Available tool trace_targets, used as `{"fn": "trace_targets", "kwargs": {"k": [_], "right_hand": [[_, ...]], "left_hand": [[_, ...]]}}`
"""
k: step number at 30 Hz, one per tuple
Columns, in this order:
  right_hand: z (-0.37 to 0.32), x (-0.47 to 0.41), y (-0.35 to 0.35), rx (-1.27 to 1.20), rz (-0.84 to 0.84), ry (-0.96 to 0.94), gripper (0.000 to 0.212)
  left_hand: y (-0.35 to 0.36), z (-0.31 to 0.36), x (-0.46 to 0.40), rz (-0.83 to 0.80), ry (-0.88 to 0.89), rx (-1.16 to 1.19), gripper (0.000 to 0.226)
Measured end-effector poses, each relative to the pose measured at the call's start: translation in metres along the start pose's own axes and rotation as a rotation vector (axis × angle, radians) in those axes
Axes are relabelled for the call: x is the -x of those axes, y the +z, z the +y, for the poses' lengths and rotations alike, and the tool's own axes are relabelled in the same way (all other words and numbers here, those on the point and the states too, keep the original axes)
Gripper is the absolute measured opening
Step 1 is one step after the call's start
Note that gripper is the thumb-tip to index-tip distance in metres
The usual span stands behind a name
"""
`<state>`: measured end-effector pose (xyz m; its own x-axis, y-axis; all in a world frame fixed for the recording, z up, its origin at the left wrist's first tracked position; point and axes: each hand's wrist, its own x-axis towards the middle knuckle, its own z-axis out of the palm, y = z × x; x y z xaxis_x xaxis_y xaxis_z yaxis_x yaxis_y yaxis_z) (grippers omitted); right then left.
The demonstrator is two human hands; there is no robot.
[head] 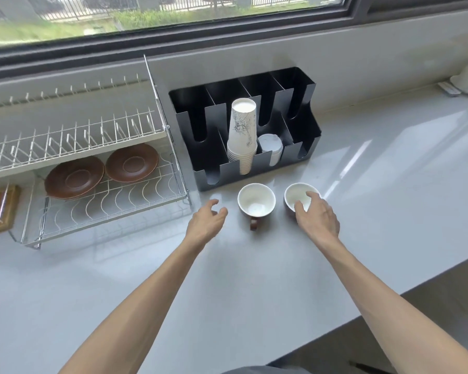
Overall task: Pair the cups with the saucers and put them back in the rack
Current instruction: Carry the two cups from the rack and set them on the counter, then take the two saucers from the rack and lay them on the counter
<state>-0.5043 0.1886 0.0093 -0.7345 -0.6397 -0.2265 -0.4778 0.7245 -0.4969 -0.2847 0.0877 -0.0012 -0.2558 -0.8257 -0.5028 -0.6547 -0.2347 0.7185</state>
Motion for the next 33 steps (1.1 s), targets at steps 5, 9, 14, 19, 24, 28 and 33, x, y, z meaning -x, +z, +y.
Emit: {"fn": "trace_targets", "kwargs": {"k": [5, 9, 14, 19, 24, 28, 33], "right_hand": [[-0.042, 0.02, 0.013, 0.143, -0.012, -0.282, 0.049], [-0.085, 0.044, 0.031, 0.244, 0.002, -0.512, 0.047], [-0.134, 0.072, 0.057, 0.225, -0.105, -0.662, 0.049], [-0.176, 0.096, 0.083, 0.238, -0.14, -0.779, 0.045], [-0.21, 0.105, 0.108, 0.24, -0.148, -0.852, 0.045], [-0.23, 0.101, 0.122, 0.256, -0.152, -0.862, 0.05], [-0.254, 0.079, 0.139, 0.266, -0.159, -0.842, 0.053]], "left_hand": [[-0.034, -0.01, 0.018, 0.144, 0.148, -0.418, 0.053], [-0.068, -0.027, 0.035, 0.29, 0.272, -0.647, 0.052], [-0.113, -0.056, 0.051, 0.433, 0.249, -0.815, 0.054], [-0.156, -0.09, 0.063, 0.519, 0.159, -0.823, 0.057], [-0.183, -0.115, 0.065, 0.537, 0.068, -0.803, 0.058], [-0.199, -0.125, 0.053, 0.55, 0.035, -0.766, 0.059], [-0.205, -0.114, 0.019, 0.549, 0.043, -0.654, 0.058]]}}
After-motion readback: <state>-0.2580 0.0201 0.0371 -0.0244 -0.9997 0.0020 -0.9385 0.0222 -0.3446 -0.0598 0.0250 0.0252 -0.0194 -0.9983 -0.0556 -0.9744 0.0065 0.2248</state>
